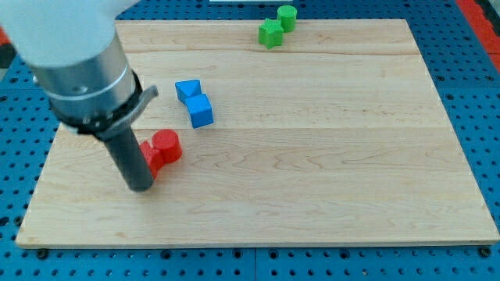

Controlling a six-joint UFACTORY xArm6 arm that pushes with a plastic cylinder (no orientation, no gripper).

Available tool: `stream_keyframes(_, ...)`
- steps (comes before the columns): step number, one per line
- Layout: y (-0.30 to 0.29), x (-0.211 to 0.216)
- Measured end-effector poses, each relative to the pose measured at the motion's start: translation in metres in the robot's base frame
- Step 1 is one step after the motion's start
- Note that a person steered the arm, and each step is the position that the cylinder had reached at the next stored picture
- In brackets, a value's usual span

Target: Push the red circle close to the blue cube

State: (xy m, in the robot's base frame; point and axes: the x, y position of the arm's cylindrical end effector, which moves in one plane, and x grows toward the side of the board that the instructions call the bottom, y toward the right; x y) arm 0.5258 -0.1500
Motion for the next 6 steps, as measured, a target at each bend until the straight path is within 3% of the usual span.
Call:
stream_keyframes(1,-0.029,-0.011)
stream_keyframes(3,-0.024,-0.059)
stream_keyframes(4,-0.025,-0.034)
stream_keyframes(5,0.024,-0.036)
stream_keyframes(6,0.017,-0.056)
